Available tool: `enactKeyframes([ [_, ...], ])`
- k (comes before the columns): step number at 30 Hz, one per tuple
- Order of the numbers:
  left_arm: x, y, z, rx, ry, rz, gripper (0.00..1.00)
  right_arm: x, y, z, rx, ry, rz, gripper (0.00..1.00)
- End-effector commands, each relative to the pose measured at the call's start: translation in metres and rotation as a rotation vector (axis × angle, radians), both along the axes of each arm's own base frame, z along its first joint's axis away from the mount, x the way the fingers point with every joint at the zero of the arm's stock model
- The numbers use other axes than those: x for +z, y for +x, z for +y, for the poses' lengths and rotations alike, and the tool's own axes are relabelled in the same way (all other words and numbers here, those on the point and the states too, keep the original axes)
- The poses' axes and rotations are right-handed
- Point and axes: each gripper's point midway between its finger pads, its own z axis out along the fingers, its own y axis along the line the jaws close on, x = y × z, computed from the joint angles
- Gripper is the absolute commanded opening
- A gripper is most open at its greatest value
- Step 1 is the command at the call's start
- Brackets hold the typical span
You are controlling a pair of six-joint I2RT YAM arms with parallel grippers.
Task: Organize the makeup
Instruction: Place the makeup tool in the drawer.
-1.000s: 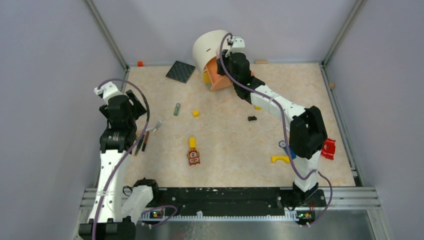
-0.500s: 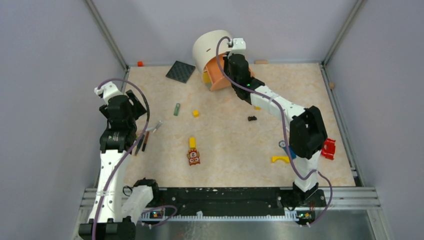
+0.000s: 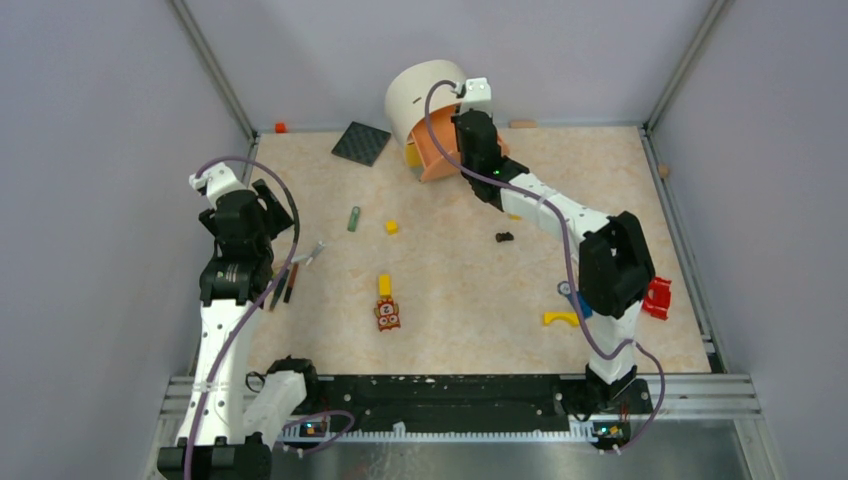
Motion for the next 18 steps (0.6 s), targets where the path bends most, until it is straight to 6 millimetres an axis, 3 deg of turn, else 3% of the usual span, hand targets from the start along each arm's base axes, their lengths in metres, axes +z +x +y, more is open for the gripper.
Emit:
enactKeyframes([
  [1,0.005,0.005,-0.002,-0.014,0.005,-0.028,0.82,0.048,-0.009,-0.003,-0.005,0.040,-0.103,0.22],
  [5,0.005,0.005,-0.002,-0.017,0.004,-0.028,0.82,0.060,-0.010,0.009,0.070,0.071,-0.132,0.31],
  [13,0.006,0.005,-0.002,-0.016,0.005,-0.032,0.82,0.108,-0.021,0.035,0.230,0.211,-0.200,0.51],
  [18,0.006,0.004,-0.002,-0.016,0.005,-0.032,0.82,0.123,-0.029,0.045,0.328,0.288,-0.206,0.52],
])
